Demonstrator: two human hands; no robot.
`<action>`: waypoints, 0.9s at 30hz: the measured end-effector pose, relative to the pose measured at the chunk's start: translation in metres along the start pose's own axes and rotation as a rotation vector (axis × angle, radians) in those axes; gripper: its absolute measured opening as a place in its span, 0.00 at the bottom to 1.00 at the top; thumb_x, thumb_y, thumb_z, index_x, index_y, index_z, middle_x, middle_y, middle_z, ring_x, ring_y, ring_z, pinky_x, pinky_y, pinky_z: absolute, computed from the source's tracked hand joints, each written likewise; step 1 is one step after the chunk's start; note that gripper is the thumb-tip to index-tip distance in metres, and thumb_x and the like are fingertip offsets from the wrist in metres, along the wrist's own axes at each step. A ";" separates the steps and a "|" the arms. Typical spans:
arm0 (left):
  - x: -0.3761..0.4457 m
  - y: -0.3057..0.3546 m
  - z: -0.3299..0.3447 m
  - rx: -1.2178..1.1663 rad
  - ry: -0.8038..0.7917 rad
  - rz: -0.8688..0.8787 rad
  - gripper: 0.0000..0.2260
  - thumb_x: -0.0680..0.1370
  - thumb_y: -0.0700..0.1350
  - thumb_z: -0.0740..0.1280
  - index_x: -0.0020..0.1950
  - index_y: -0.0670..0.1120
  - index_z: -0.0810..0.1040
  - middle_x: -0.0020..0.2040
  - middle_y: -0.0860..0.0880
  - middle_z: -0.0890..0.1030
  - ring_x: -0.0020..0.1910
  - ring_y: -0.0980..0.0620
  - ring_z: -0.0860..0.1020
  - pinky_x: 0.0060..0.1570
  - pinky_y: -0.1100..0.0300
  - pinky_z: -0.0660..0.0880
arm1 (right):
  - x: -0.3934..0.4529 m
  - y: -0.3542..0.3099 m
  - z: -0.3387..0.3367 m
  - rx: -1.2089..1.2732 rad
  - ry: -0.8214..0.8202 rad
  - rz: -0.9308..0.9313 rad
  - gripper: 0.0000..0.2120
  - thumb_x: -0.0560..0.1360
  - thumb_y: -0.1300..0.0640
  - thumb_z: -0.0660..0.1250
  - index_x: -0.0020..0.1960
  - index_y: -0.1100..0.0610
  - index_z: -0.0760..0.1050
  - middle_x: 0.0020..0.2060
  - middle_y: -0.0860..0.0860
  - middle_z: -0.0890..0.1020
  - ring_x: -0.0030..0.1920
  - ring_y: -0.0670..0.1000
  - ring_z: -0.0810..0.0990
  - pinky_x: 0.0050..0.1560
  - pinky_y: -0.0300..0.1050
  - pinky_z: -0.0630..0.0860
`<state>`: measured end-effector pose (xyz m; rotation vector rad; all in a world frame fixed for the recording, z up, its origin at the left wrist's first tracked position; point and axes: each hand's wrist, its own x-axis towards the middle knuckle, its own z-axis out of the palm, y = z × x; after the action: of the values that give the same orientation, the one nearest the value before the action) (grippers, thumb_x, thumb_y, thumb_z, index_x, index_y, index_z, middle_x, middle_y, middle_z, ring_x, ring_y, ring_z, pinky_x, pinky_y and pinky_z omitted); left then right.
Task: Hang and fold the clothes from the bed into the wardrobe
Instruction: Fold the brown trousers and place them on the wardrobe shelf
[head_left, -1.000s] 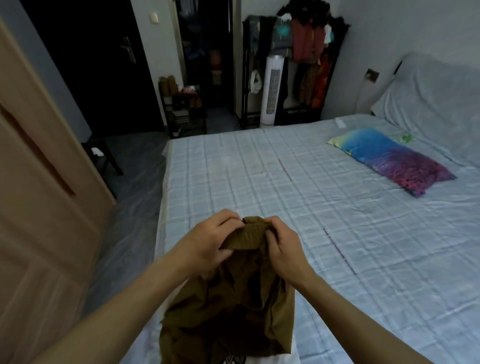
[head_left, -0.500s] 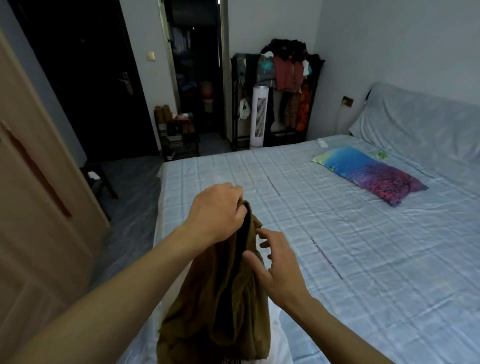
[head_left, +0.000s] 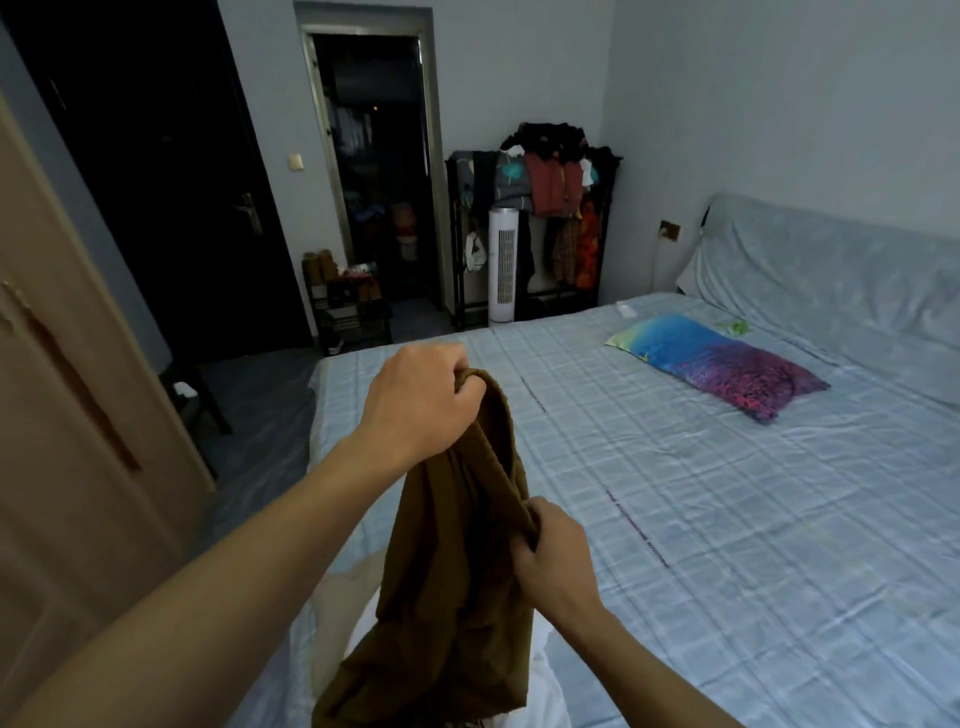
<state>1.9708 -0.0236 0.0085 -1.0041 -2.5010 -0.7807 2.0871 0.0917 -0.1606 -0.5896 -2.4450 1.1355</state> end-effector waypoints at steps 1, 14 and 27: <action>-0.002 0.003 -0.003 -0.013 -0.006 0.003 0.09 0.75 0.47 0.65 0.35 0.51 0.73 0.32 0.52 0.75 0.33 0.54 0.74 0.30 0.57 0.68 | 0.003 0.007 -0.008 0.011 0.009 -0.006 0.09 0.75 0.60 0.64 0.40 0.48 0.71 0.33 0.45 0.76 0.35 0.47 0.76 0.32 0.36 0.66; -0.049 0.076 0.013 -0.131 -0.221 -0.144 0.09 0.81 0.43 0.65 0.41 0.48 0.78 0.36 0.48 0.80 0.36 0.50 0.78 0.39 0.48 0.76 | 0.044 0.059 -0.202 -0.026 0.098 -0.366 0.07 0.76 0.59 0.66 0.47 0.47 0.72 0.33 0.43 0.78 0.35 0.42 0.77 0.35 0.41 0.72; -0.095 0.150 0.005 -0.003 -0.262 0.127 0.12 0.79 0.48 0.60 0.39 0.49 0.80 0.37 0.52 0.78 0.36 0.55 0.76 0.38 0.52 0.76 | 0.030 0.076 -0.300 -0.250 -0.187 -0.650 0.08 0.76 0.63 0.66 0.49 0.50 0.77 0.43 0.45 0.81 0.45 0.46 0.79 0.48 0.45 0.76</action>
<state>2.1431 0.0186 0.0126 -1.3279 -2.6173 -0.6508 2.2282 0.3388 -0.0347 0.2626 -2.6479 0.6436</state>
